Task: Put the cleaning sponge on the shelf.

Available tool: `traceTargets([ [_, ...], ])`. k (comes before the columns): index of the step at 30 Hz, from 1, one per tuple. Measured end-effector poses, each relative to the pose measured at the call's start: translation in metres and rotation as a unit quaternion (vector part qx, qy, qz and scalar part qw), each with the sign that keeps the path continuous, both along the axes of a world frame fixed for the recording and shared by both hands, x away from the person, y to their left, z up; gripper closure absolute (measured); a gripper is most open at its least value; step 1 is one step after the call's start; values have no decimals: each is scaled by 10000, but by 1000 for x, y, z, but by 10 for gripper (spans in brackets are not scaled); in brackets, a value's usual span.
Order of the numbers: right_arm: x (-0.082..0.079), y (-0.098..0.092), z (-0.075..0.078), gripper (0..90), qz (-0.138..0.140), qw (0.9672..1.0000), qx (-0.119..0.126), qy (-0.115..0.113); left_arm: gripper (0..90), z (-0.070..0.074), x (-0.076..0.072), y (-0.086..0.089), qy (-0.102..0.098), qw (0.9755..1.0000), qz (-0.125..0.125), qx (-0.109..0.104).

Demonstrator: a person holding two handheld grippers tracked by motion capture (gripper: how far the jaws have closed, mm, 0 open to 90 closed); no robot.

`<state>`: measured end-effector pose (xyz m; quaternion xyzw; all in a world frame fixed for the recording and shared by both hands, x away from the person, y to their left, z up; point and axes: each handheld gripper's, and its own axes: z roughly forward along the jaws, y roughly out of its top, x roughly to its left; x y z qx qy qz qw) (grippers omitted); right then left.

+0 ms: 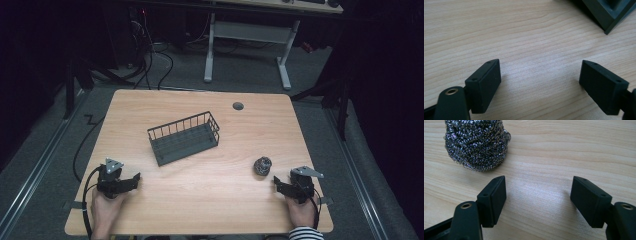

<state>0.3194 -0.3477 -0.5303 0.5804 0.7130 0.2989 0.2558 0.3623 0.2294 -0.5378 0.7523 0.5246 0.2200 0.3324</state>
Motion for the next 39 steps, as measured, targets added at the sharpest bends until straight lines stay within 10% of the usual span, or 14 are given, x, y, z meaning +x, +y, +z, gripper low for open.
traceTargets([
  [20,0,1,0,292,6,10000,12,-5,184,4,0,1,-78,9998,89,-152],
  [39,0,1,0,292,3,10000,11,-4,196,36,1,-6,-163,9975,-372,-574],
])
